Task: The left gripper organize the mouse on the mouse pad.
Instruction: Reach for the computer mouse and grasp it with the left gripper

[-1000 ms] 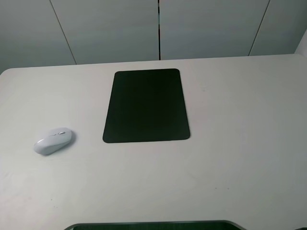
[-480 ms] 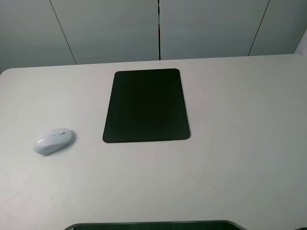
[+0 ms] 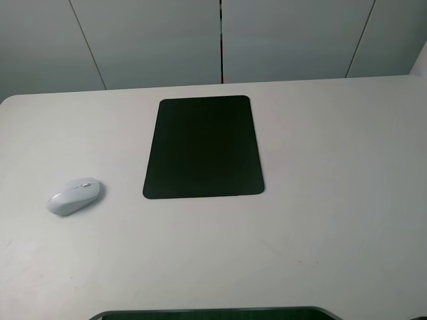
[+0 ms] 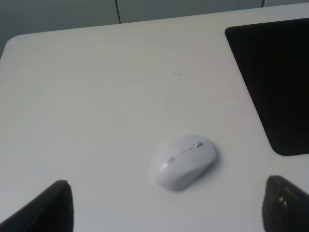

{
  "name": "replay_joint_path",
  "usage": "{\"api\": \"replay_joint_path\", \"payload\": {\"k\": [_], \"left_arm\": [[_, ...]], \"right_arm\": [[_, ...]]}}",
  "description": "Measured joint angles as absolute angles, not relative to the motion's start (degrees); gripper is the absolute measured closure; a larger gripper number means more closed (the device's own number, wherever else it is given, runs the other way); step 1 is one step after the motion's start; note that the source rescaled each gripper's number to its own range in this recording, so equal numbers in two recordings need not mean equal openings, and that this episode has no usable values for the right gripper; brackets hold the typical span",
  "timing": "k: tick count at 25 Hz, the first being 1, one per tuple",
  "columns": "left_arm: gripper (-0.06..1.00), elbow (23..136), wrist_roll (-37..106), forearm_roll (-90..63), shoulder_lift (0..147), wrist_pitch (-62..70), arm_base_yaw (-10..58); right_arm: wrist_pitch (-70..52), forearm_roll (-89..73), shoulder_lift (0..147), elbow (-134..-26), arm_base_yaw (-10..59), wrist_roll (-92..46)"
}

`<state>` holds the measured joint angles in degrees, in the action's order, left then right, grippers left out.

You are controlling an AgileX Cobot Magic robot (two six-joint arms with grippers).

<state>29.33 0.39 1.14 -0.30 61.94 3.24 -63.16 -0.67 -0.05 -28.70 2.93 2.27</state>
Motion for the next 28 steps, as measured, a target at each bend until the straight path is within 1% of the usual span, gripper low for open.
{"api": "replay_joint_path", "payload": {"k": [8,13,16,19,23,28], "left_arm": [[-0.06,29.3,0.8,1.7,-0.3,61.9,4.2],[-0.06,33.5,2.3,3.2,1.6,60.2,4.2],[-0.06,36.7,3.3,3.2,7.4,60.0,4.2],[-0.06,39.3,5.6,2.1,17.0,61.2,4.2],[-0.06,40.6,8.0,-2.2,29.0,62.2,4.9],[-0.06,40.7,10.3,-2.0,43.7,63.1,5.1]], "right_arm": [[-63.2,-0.7,0.0,-28.7,2.9,2.3],[-63.2,-0.7,0.0,-28.7,2.9,2.3],[-63.2,-0.7,0.0,-28.7,2.9,2.3],[-63.2,-0.7,0.0,-28.7,2.9,2.3],[-63.2,-0.7,0.0,-28.7,2.9,2.3],[-63.2,-0.7,0.0,-28.7,2.9,2.3]]}}
